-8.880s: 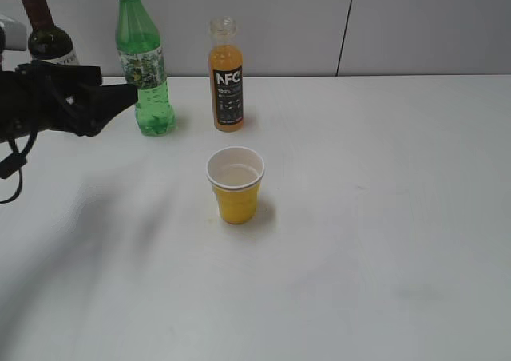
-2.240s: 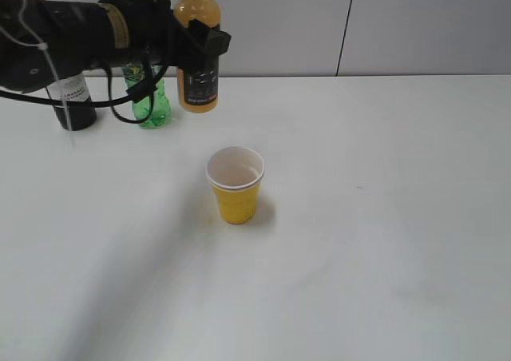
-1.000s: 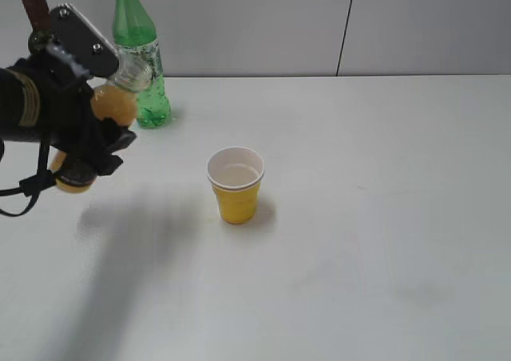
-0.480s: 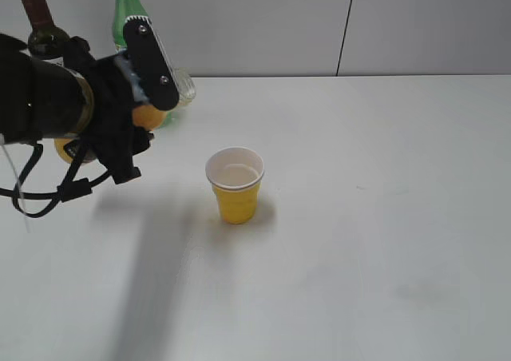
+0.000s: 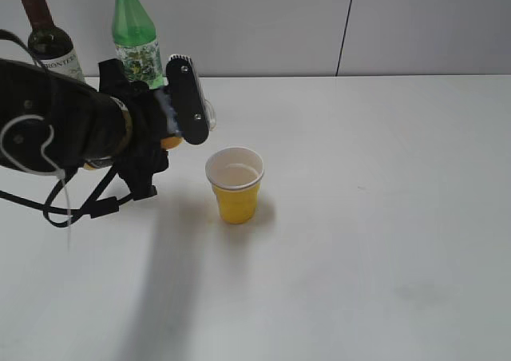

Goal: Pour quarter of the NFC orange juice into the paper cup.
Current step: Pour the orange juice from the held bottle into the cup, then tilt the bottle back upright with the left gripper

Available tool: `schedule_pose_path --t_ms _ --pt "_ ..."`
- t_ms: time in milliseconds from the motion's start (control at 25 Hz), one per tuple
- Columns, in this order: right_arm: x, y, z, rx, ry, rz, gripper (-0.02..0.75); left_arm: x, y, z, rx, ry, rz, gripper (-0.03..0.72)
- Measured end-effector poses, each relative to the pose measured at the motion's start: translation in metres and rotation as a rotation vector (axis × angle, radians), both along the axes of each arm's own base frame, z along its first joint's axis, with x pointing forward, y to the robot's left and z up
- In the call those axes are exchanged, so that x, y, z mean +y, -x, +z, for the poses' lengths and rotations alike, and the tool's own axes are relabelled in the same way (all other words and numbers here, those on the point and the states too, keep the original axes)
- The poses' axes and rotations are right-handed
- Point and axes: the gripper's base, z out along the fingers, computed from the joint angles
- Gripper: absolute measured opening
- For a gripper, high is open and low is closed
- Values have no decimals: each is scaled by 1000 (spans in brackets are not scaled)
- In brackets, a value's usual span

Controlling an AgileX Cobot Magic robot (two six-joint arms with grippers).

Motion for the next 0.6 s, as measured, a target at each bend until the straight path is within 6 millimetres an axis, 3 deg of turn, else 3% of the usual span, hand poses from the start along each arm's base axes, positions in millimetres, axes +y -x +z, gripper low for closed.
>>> schedule_pose_path --t_ms 600 --pt "0 0 0 0 0 0 590 -18 -4 -16 -38 -150 -20 454"
